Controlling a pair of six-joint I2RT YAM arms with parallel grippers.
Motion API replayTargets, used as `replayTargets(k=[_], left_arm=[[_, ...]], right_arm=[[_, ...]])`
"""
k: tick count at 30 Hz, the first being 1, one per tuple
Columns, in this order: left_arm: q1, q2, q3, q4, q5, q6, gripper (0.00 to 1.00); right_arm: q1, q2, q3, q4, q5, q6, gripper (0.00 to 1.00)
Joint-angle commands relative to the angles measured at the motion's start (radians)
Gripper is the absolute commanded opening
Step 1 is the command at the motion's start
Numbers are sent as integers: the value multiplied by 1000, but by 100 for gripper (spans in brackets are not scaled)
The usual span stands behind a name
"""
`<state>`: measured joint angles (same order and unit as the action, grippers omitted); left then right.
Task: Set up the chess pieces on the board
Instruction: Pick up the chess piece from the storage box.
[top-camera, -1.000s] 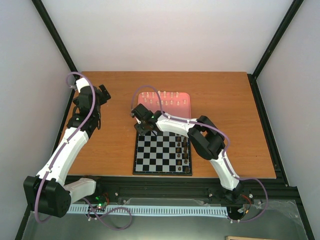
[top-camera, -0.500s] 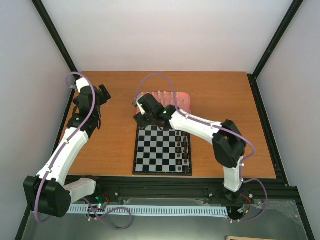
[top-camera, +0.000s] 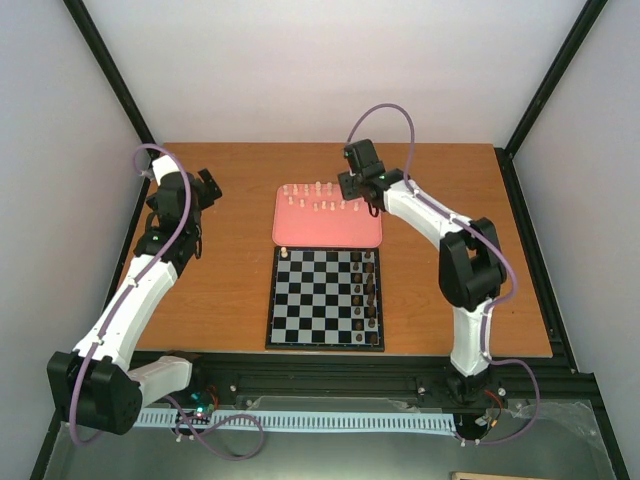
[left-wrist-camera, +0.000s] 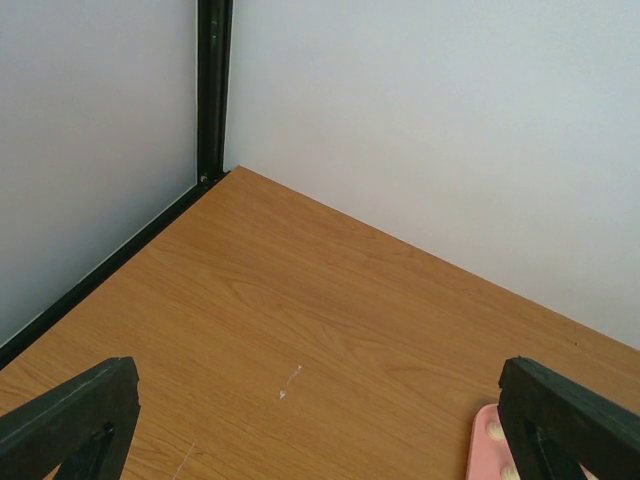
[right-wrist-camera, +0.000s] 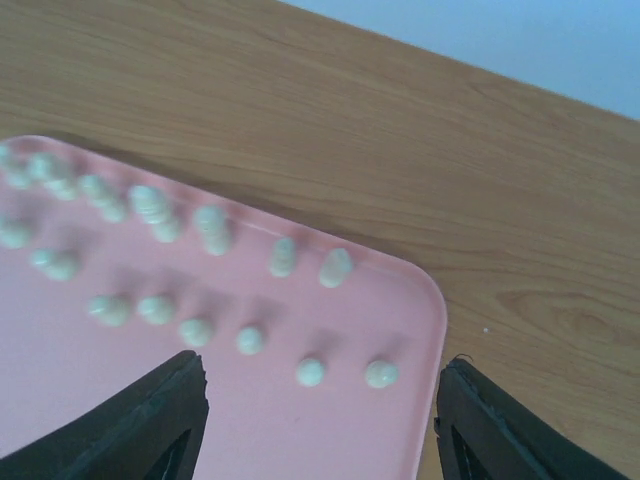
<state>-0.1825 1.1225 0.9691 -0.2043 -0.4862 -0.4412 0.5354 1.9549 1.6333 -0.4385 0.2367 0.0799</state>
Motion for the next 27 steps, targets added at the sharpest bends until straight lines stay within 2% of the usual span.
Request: replayTargets(k=[1,3,6,15,27], left_arm=[[-2,10,8,26,-1,3,100],[-2,15,10,25,1,2,100],[-2,19,10,28,-1,4,100],[-2,44,16,32,5,0,100],[-2,44,15,31,-3,2,100]], right_arm=[[-54,126,73,-51,19,15,60],[-81,175,102,-66,2,23,51],[-103,212,116,-73,-1,30,46],[-124,213,67,-47,-10,45,43],[-151,285,103,-53,-67,49,38]])
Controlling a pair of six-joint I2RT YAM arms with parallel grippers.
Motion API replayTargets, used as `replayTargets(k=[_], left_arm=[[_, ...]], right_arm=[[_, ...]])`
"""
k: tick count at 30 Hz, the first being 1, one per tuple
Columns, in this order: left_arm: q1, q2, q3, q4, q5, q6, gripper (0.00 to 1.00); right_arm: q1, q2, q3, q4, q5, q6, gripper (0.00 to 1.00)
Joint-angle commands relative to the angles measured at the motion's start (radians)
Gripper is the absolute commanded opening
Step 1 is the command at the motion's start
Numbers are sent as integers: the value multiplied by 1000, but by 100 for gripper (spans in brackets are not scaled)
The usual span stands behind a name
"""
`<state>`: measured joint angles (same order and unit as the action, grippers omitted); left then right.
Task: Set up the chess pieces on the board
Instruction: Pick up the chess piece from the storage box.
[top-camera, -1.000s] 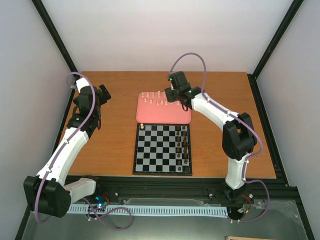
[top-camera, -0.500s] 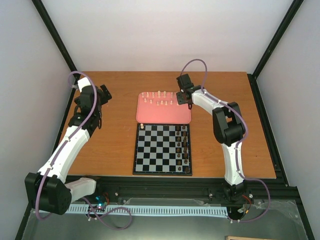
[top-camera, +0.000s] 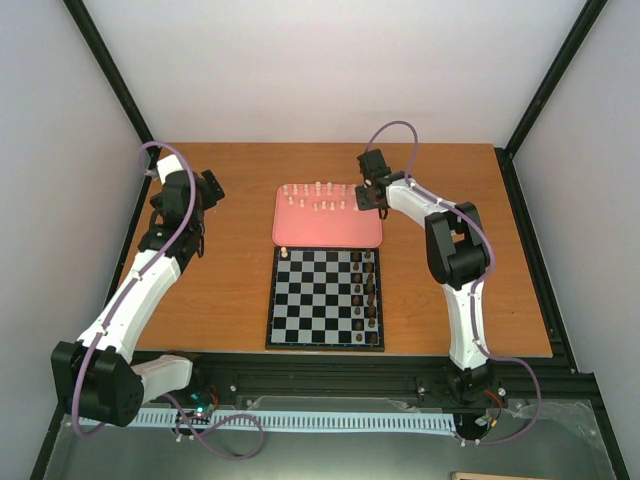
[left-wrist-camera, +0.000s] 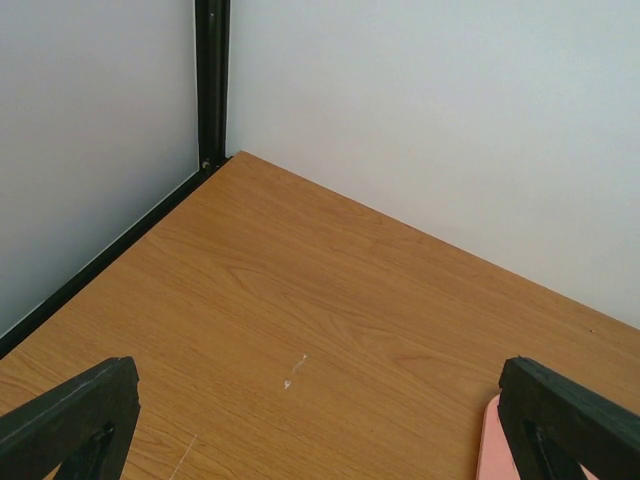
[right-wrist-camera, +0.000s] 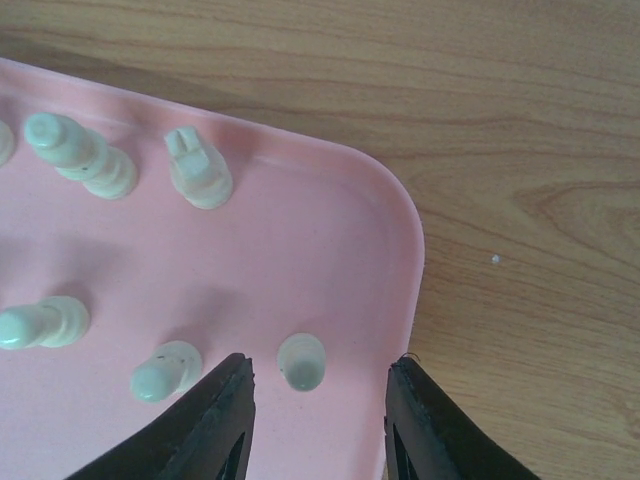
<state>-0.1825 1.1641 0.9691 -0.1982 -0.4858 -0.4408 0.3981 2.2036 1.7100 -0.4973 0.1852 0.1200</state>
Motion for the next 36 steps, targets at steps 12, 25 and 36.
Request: replayTargets(k=[12,25,36], left_arm=[[-2,8,17,25,-4,2,100],[-2,9,16,25,-5,4,100],[-2,1,15,22,-4,1,100]], right_arm=[[-21,71,50,8,-39,6,33],[-30,106,97,-14,-50,10,17],[-30,63,66,-11,-44,16,9]])
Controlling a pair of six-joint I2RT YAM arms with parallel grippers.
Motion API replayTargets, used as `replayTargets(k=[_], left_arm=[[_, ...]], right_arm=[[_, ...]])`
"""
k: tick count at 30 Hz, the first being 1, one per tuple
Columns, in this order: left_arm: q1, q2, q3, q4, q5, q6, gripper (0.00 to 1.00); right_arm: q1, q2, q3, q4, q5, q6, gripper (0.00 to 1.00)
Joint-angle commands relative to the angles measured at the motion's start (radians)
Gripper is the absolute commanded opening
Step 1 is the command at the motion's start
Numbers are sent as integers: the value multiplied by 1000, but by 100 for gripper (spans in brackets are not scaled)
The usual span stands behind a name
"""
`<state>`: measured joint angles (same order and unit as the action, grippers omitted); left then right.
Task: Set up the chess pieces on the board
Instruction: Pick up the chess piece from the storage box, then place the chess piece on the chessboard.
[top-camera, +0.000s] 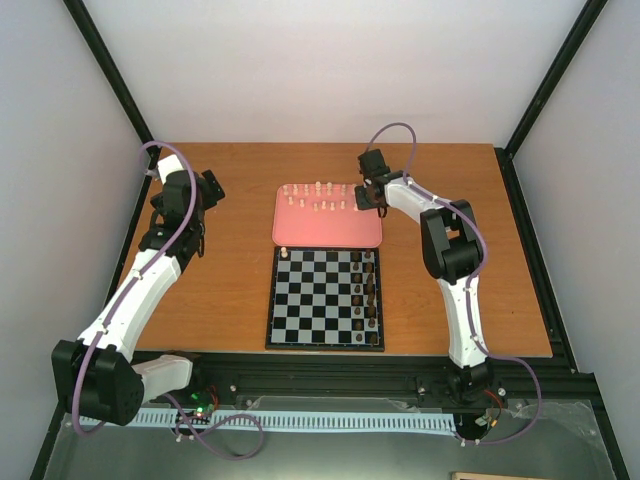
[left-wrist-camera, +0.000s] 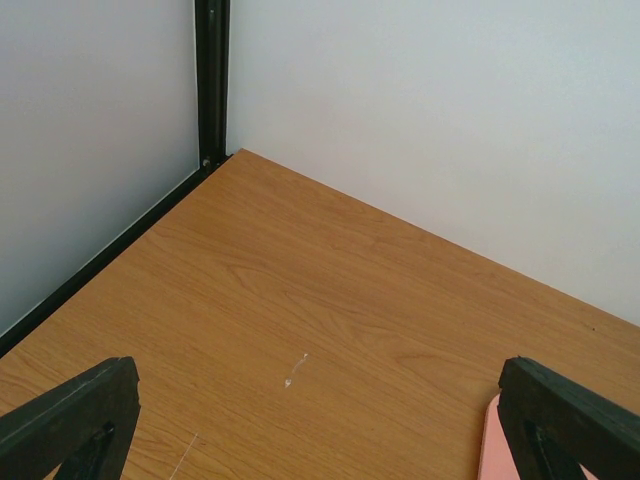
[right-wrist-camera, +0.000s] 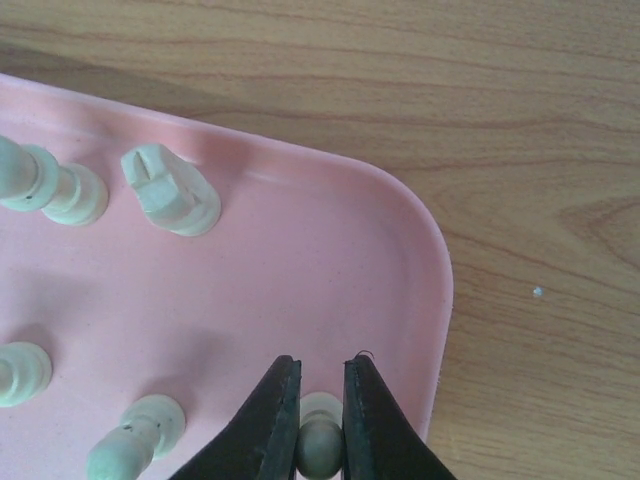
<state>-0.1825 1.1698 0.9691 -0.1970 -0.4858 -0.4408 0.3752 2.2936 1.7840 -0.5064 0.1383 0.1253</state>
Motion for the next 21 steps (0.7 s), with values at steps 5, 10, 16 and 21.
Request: replayTargets(k=[5,10,16,21], left_arm=[[-2,-5,15,19,-1,-1,100],[-1,-7,15,19,-2,-1,100],[-2,-16,15,12,-12,-1,100],[-2,-36,10,10,-11,-3,100]], right_arm=[[-5,-134,-74,29,-9,17,8],[48,-304,-190,68,15,18,8],[211,-412,-271,74,12,22,8],[369,-400,-293,83,5,31,8]])
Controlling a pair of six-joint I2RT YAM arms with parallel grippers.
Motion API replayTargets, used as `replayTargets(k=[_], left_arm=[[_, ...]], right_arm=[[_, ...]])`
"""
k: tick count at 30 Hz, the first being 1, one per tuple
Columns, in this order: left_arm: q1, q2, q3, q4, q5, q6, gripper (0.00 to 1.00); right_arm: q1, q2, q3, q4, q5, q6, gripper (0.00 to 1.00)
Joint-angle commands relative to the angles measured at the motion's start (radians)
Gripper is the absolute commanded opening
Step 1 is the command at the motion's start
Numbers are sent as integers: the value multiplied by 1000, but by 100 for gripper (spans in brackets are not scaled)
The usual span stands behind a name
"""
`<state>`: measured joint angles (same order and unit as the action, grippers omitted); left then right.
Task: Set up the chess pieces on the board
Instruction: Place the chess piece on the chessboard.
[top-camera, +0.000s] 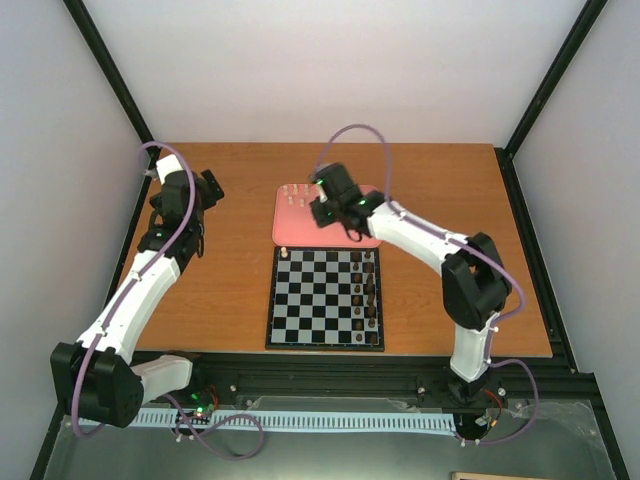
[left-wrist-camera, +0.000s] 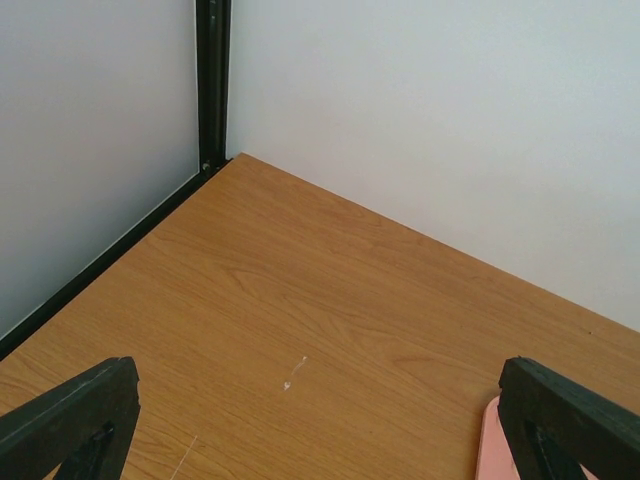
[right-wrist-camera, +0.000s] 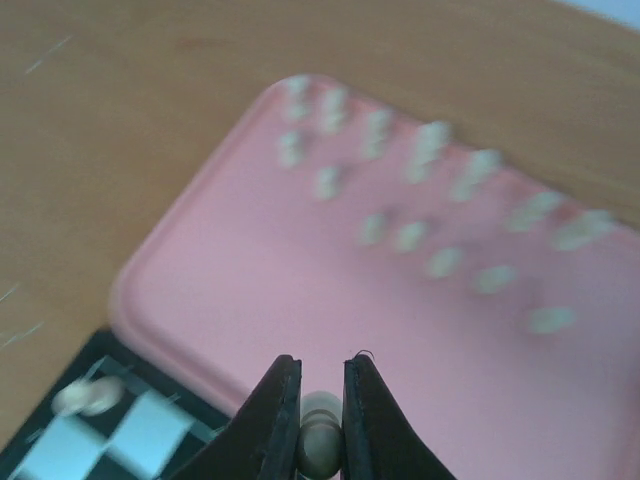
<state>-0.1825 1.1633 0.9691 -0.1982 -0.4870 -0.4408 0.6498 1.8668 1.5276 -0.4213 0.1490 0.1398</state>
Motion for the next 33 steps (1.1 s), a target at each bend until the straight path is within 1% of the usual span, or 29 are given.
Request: replayTargets(k=[1,7,15,27,33], left_arm=[[-2,-33,9,11,-7,-4,100],[-2,-39,8,8,-9,-3,100],[-2,-41,8,7,-23,-2,100],[-2,-30,8,11,-18,-3,100],[-2,-36,7,11,-16,-4,100]], right_arm=[[122,33,-35,-2,-7,19,8],[175,96,1,-22,-49,17,8],[193,170,33,-49,-117,23,8],[222,206,32,-36,-136,34,8],[225,229,30,-14,-122,38,8]])
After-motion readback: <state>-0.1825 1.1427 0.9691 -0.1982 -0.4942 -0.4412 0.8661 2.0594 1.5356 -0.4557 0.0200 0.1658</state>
